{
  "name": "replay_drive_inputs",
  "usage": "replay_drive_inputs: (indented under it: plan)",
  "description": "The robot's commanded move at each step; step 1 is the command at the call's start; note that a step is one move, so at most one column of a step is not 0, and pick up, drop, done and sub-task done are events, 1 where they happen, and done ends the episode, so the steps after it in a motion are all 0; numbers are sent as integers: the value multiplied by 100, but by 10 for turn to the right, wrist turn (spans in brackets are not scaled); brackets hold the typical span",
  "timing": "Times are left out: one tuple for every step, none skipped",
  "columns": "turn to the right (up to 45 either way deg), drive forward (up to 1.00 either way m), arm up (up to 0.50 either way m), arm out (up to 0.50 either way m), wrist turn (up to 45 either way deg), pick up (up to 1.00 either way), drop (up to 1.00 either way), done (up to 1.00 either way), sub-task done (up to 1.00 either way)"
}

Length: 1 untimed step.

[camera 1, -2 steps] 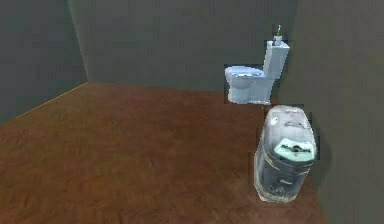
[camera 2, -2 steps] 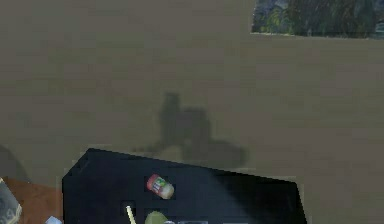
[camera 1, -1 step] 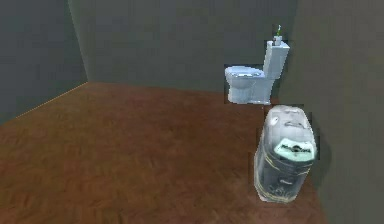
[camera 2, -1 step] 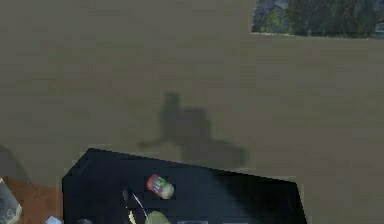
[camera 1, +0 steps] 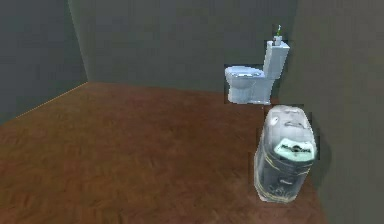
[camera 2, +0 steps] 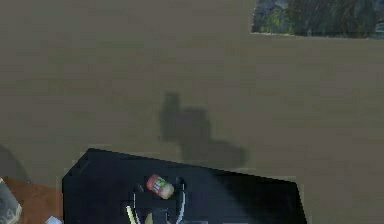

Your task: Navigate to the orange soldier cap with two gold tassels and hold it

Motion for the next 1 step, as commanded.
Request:
replay_drive_inputs:
  plan:
    - [0,0,-30,0,0,0,0,0,0]
